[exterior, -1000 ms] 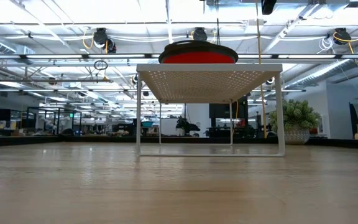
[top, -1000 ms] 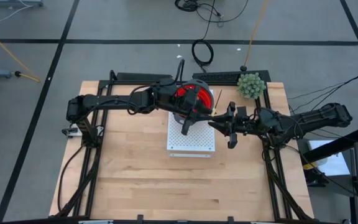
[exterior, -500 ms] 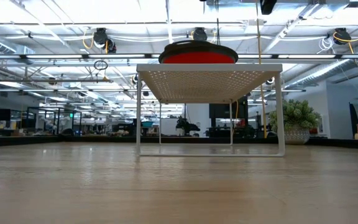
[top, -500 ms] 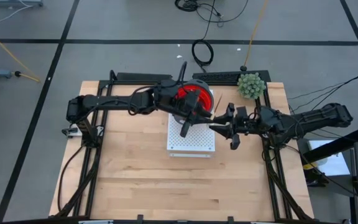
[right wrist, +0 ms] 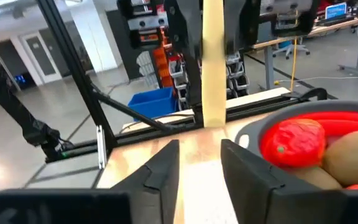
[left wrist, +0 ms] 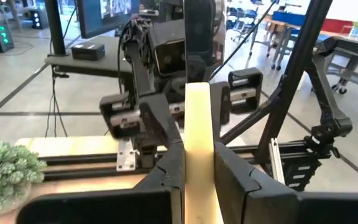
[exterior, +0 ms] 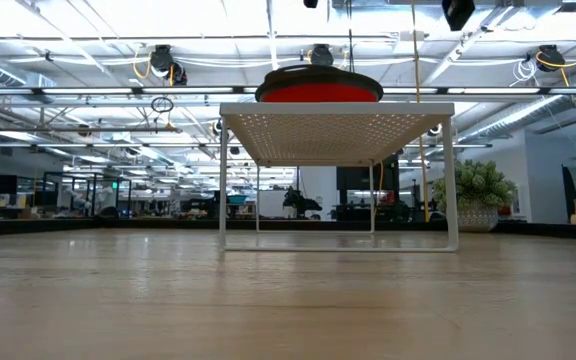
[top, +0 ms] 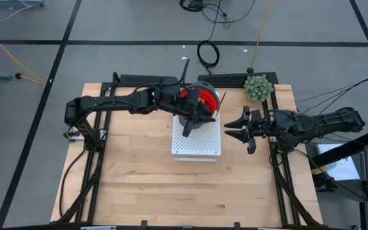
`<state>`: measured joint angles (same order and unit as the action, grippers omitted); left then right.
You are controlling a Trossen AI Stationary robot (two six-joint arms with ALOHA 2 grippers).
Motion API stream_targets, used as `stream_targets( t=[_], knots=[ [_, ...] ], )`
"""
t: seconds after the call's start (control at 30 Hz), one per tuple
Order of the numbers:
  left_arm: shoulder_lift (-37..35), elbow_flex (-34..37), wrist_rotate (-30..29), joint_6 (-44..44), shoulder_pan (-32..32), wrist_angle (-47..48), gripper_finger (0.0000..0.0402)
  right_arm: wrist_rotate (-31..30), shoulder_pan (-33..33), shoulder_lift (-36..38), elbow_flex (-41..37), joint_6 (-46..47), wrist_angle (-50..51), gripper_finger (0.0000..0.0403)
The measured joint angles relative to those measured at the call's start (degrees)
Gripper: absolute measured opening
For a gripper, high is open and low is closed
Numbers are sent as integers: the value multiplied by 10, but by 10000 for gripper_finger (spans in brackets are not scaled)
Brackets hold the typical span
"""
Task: Pick & Place Fruit
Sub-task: Put the yellow knife on the shelf
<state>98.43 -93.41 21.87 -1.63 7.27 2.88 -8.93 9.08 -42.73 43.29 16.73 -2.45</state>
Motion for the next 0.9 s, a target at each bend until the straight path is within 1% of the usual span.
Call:
stream_targets(
  t=[0.13,0.23,0.33,0.4,0.53,0.6,0.73,0.9],
  knots=[
    [-4,0,-11,-3,-8,38,49,0,0,29,0,-22,41,90],
    [-8,0,-27,-2,-19,68,52,0,0,51,0,-40,62,57],
    [-9,0,-43,-2,-29,100,48,0,0,71,0,-56,84,19],
    [-9,0,-51,-4,-34,117,44,0,0,82,0,-62,93,5],
    [-9,0,-65,-10,-43,151,50,0,0,100,0,-65,110,9],
    [-9,0,-70,-16,-49,170,53,0,0,109,0,-70,116,4],
    [-9,0,-88,-19,-62,211,49,-2,0,127,-2,-84,123,3],
    [-9,0,-113,-20,-80,282,49,-2,0,153,-24,-78,122,1]
  ],
)
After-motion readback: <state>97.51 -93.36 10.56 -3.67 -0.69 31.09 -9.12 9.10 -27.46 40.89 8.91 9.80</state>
